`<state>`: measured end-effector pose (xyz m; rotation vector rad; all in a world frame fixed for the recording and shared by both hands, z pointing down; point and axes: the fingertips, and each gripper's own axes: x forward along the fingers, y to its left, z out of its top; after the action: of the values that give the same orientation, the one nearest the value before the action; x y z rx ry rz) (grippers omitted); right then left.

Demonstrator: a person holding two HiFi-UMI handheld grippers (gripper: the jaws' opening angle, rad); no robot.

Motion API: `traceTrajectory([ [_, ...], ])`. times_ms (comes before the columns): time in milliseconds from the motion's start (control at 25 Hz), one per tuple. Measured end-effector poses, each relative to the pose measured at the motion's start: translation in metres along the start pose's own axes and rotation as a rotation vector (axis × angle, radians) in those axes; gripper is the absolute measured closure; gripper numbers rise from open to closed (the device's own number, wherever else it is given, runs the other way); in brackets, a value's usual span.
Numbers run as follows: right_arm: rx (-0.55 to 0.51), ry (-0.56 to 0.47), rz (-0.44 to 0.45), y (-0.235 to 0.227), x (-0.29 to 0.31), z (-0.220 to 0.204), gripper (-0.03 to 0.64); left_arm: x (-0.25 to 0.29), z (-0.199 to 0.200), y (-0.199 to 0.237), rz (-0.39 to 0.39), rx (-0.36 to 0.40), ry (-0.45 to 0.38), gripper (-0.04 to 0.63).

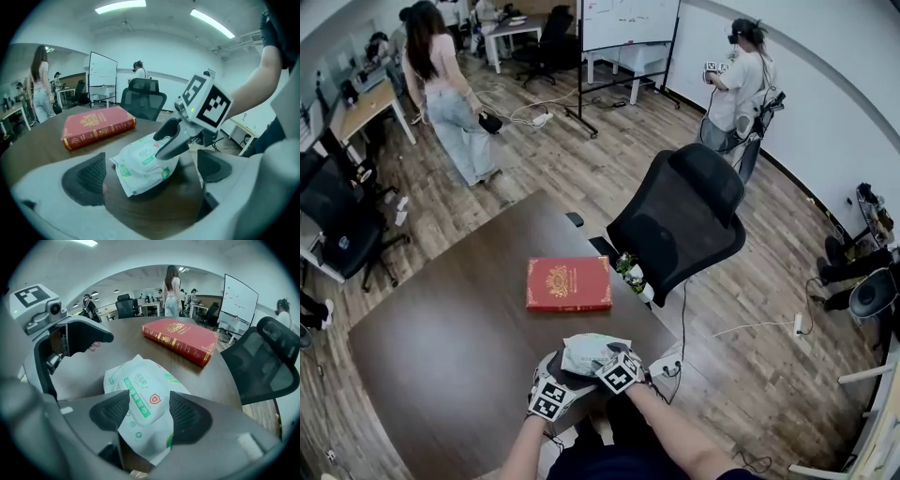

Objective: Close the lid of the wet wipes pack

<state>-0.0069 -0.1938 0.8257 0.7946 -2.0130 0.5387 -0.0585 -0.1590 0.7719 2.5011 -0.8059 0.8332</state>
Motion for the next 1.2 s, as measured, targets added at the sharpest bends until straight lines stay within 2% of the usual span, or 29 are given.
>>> traceTrajectory([
  [240,0.012,-0.008,-0.011,-0.001,-0.002,0.0,0.333,-0.041,0.015,-0.004,0.047,-0.086,-0.107,-0.005],
  [560,0.022,-0.031,-0.019,-0.003,-0.001,-0.001,0.334,-0.087,0.032,-0.012,0.083,-0.116,-0.207,-0.005],
  [680,0.078,-0.042,0.01,-0.001,-0.002,-0.004,0.333,-0.104,0.041,-0.015,0.095,-0.117,-0.242,-0.005],
  [760,0.128,-0.048,0.028,-0.001,-0.007,-0.007,0.286,-0.11,0.044,-0.017,0.098,-0.114,-0.255,-0.005],
  [840,0.159,-0.066,0.031,-0.002,-0.014,-0.009,0.267,-0.113,0.046,-0.017,0.097,-0.109,-0.261,-0.005],
  [1200,0.216,-0.154,0.017,0.001,-0.059,-0.025,0.261,-0.111,0.039,-0.022,0.075,-0.117,-0.261,-0.005],
])
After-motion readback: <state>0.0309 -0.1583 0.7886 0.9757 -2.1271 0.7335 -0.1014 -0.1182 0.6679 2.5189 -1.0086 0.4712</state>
